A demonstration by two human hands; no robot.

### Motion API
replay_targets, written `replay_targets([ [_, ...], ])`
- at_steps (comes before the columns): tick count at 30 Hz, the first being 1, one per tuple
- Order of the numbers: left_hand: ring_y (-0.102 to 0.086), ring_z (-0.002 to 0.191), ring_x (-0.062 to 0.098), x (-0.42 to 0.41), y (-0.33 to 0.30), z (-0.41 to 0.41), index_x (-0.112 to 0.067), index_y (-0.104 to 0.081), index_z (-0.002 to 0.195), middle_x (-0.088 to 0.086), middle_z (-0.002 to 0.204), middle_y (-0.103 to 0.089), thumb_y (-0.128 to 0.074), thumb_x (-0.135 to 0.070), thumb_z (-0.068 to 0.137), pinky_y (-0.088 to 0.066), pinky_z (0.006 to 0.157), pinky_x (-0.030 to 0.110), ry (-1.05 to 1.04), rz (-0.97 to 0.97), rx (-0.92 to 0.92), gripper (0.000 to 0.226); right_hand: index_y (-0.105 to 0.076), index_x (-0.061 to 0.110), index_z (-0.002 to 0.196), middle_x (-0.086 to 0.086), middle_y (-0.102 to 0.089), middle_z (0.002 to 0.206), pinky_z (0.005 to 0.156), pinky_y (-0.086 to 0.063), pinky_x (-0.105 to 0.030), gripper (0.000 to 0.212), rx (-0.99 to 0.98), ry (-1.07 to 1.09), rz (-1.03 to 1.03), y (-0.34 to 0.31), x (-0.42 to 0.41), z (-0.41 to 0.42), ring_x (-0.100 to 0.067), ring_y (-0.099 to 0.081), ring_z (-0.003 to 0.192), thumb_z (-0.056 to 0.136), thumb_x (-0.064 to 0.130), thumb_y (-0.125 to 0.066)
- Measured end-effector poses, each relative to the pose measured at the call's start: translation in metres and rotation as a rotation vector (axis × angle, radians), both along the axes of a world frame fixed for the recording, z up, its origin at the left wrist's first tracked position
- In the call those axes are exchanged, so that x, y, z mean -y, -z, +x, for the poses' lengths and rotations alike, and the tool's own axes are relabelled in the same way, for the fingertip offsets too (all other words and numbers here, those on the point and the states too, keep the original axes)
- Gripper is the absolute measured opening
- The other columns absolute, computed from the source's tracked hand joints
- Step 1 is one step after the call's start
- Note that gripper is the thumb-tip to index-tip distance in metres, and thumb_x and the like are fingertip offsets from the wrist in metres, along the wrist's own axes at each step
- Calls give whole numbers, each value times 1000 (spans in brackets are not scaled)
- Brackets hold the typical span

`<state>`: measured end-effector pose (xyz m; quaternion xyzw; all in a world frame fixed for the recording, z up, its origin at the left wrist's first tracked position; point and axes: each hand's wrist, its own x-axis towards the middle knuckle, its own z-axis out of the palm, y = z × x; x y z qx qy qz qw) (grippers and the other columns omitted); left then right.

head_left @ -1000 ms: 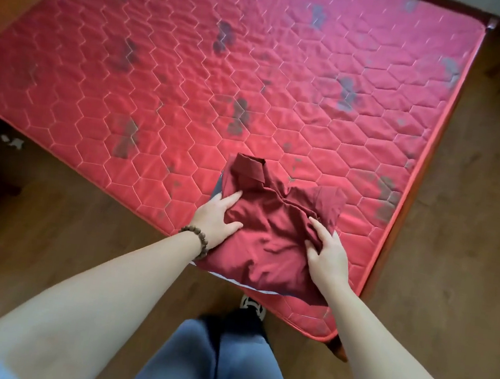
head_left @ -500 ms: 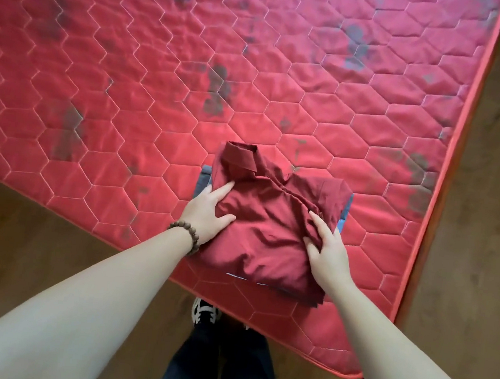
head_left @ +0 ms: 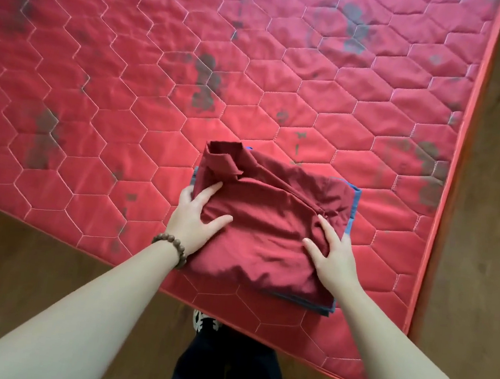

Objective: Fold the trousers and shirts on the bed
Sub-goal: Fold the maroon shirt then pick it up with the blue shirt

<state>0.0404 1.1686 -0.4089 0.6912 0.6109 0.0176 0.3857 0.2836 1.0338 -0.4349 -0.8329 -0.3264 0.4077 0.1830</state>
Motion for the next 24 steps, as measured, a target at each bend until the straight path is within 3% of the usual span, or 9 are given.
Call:
replay_targets([
  [2,-33,134,26,0,-9,6,-39,-42,140,8,150,-24,-62,-47,86,-29,109,42,-64,249,-83,58,-40,37,143,-14,-28,150,112,-25,-46,56,242,62,3,-10,-4,-4,-32,-27,138,90,52,-53],
  [4,-36,130,29,-1,-16,13,-29,-48,138,11,145,-35,-55,-37,87,-30,104,46,-26,579,-157,52,-50,21,138,-17,-34,149,112,-26,-52,52,518,50,183,-21,-10,-11,-36,-31,137,92,43,-50],
  [7,-45,126,30,0,-10,30,-13,-59,127,10,133,-54,-50,-19,83,-35,102,47,322,782,-70,46,-55,7,132,-17,-47,142,111,-27,-57,49,679,-241,364,-19,-23,-27,-36,-39,135,86,25,-57],
  [9,-45,130,31,-2,6,35,-11,-62,125,9,136,-55,-50,-20,84,-34,107,48,528,733,-119,44,-50,10,138,-12,-43,147,112,-22,-60,55,683,-454,283,-6,-31,-39,-32,-33,140,87,28,-60],
  [12,-30,141,29,-7,37,23,-27,-44,142,2,152,-36,-43,-43,89,-22,114,55,645,547,-290,56,-34,23,148,-5,-25,157,114,-8,-64,61,678,-598,99,25,-31,-48,-30,-15,147,93,48,-44],
  [16,-16,146,27,-10,61,10,-40,-27,147,-2,156,-27,-39,-56,86,-13,115,57,675,467,-350,64,-20,36,151,2,-9,161,113,-7,-64,62,658,-604,12,52,-27,-46,-26,-3,149,93,58,-27],
  [21,-6,147,30,-17,72,6,-46,-17,148,1,161,-8,-41,-67,81,-8,111,67,652,561,-331,75,-20,44,148,2,-10,161,113,-4,-64,61,690,-454,21,58,-15,-27,-29,-4,148,90,62,-31],
  [24,-4,147,31,-22,84,7,-49,-14,148,0,161,-3,-41,-69,80,-12,110,67,640,525,-287,75,-18,47,147,0,-8,161,114,-4,-63,59,651,-373,6,67,-10,-22,-30,-2,148,90,61,-28],
])
